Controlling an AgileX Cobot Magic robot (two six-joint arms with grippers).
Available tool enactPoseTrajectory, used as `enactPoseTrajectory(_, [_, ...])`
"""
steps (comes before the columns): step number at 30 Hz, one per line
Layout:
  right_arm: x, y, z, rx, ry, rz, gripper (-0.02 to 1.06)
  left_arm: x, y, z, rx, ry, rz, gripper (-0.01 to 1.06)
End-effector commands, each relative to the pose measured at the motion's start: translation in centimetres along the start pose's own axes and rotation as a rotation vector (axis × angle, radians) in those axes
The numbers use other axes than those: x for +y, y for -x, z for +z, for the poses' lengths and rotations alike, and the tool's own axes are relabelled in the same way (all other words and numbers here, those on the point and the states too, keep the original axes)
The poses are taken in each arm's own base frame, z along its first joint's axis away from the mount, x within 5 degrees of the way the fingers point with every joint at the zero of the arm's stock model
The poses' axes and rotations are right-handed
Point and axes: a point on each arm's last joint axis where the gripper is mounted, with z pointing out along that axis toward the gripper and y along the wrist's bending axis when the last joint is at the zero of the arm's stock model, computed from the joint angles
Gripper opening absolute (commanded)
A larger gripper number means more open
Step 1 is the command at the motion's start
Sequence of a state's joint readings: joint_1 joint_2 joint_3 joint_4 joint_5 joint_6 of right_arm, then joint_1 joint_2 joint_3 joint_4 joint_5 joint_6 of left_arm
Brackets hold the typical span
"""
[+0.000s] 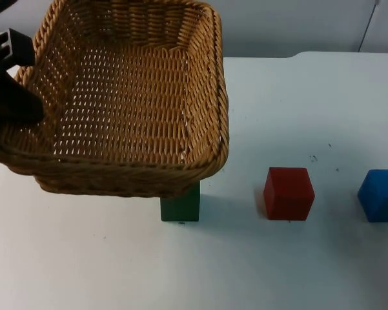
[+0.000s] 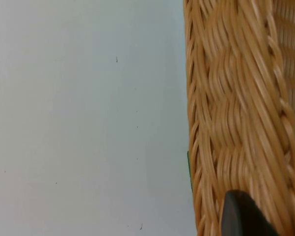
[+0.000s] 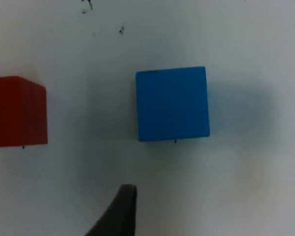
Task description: Pick up the basket with the left hand and place the blue cube into the basket with the right hand.
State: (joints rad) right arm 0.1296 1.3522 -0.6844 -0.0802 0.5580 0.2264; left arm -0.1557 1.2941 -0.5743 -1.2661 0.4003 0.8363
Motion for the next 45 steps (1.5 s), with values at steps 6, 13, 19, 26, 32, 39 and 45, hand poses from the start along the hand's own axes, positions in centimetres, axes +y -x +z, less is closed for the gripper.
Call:
enactPoseTrajectory(6, [0.6,1.6,3.0,-0.008,0.006,0.006,0.98,-0.5,0.0,-0.3,0.004,-0.043,-0.018,0.0])
enactPoseTrajectory(13, [1.0,3.7,4.9,0.02,0.0,0.003,0.98,-0.6,0.0,-0.3,0.005,-0.045,-0.018,0.0])
enactPoseTrajectory(19, [1.1,3.7,7.0,0.07,-0.007,0.001,0.98,-0.6,0.0,-0.3,0.005,-0.045,-0.018,0.0])
enactPoseTrajectory(26, [1.2,3.1,9.5,0.124,-0.005,0.001,0.94,-0.6,0.0,-0.3,0.005,-0.045,-0.018,0.0])
enactPoseTrajectory(32, [1.3,2.9,11.1,0.124,-0.001,-0.003,0.93,-0.6,0.0,-0.3,0.005,-0.045,-0.018,0.0])
enactPoseTrajectory(39, [1.3,2.6,12.1,0.135,-0.001,-0.006,0.89,-0.6,0.0,-0.3,0.005,-0.045,-0.018,0.0])
enactPoseTrajectory(45, [1.3,2.4,12.7,0.14,0.0,0.002,0.66,-0.6,0.0,-0.3,0.005,-0.045,-0.018,0.0])
